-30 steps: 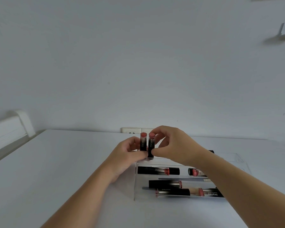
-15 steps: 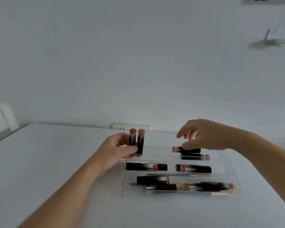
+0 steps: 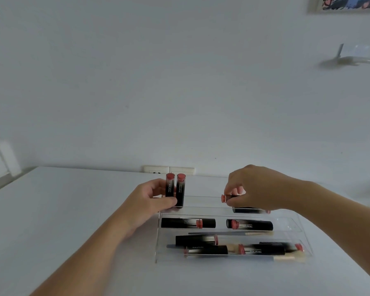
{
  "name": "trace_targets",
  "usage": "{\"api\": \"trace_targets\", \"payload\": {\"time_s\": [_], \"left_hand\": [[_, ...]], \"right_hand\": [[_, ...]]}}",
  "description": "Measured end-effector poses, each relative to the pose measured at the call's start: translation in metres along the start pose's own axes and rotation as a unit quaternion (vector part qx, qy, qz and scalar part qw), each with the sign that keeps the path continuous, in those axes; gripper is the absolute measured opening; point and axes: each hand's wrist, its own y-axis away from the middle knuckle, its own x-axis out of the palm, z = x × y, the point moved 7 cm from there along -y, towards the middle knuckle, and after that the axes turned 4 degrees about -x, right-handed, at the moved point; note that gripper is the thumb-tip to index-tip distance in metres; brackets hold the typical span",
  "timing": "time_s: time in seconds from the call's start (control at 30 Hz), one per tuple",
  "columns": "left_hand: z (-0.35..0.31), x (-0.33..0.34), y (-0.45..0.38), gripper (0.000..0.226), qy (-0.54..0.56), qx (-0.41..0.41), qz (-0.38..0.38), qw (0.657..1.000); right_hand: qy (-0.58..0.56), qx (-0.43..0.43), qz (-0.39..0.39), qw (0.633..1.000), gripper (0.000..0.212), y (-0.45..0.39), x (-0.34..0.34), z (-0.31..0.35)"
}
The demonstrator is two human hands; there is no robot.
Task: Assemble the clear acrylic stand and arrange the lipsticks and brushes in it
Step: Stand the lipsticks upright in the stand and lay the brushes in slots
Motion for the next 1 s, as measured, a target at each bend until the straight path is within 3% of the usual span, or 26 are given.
{"api": "trace_targets", "payload": {"time_s": [0.1,0.23,0.4,0.53,0.8,1.0], "left_hand": [[0.002,0.000,-0.001,0.034,-0.011,-0.002,-0.001,1.000],[0.001,0.001,0.000,0.035,-0.022,-0.003,0.001,1.000],[-0.003,0.001,0.002,0.036,-0.042,0.003,-0.004,0.999],[-0.007,-0.004,0.003,0.037,-0.051,0.001,0.003,0.999],[-0.011,-0.012,0.005,0.026,-0.095,0.011,-0.001,0.995],[-0.011,-0.011,0.005,0.029,-0.106,0.018,0.005,0.994]], "right_hand": [[-0.115,0.000,-0.077,0.990,0.012,0.001,-0.015,0.001],[-0.320,0.029,-0.193,0.927,0.008,-0.001,-0.026,0.001],[-0.455,0.029,-0.181,0.872,0.010,-0.015,-0.004,0.023],[-0.452,0.017,-0.163,0.877,0.019,-0.023,0.008,0.032],[-0.327,0.015,-0.180,0.927,0.014,-0.028,0.009,0.041],[-0.282,0.019,-0.105,0.953,0.025,-0.030,0.016,0.042]]}}
